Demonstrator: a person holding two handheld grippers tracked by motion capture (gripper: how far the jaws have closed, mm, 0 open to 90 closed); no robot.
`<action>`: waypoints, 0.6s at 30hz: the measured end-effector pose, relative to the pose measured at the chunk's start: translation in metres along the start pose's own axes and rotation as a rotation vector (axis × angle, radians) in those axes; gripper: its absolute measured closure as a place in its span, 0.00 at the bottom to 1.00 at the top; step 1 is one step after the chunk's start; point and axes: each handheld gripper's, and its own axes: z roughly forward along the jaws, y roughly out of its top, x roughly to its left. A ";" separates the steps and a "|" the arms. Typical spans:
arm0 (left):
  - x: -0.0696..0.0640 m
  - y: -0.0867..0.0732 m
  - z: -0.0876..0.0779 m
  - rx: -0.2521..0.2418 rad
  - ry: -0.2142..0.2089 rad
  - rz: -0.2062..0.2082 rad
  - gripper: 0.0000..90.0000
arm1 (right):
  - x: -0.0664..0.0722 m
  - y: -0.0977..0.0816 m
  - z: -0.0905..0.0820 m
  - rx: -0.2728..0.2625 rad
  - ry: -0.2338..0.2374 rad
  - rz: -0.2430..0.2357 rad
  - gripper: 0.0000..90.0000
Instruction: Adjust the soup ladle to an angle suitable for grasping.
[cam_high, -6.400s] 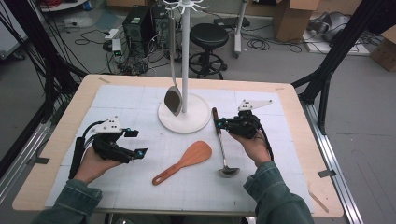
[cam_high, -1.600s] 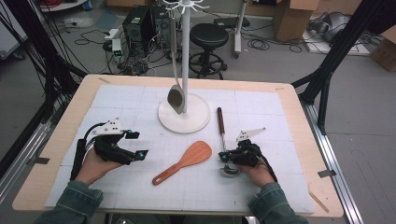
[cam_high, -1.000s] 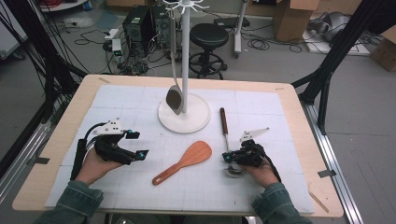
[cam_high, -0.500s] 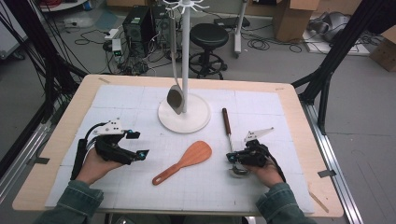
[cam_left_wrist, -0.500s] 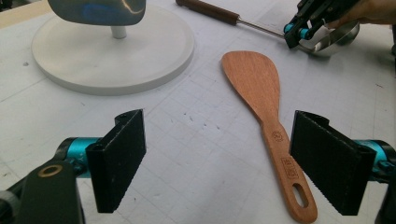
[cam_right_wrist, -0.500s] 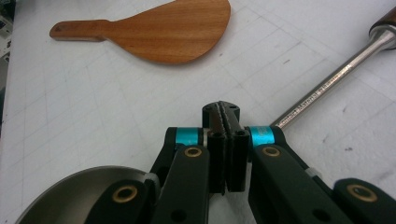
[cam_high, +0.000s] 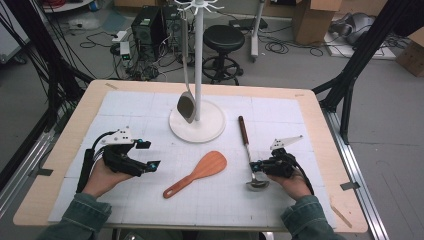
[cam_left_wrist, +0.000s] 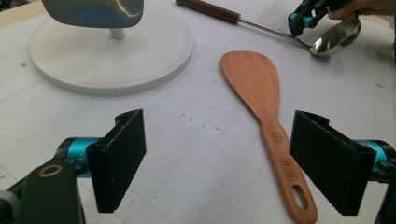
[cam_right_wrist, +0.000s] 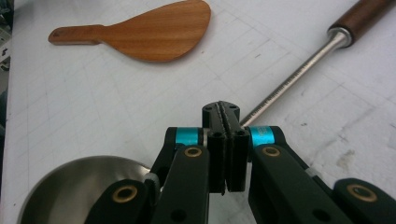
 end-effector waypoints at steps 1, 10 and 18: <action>0.000 0.000 0.000 0.001 0.000 0.002 0.22 | 0.000 0.000 0.000 0.001 0.001 0.002 1.00; 0.000 0.000 0.000 0.002 0.003 0.003 0.22 | 0.003 0.004 0.009 0.014 0.009 -0.006 1.00; 0.001 0.000 -0.001 0.001 0.003 0.004 0.22 | 0.002 0.003 0.009 0.011 0.011 0.000 1.00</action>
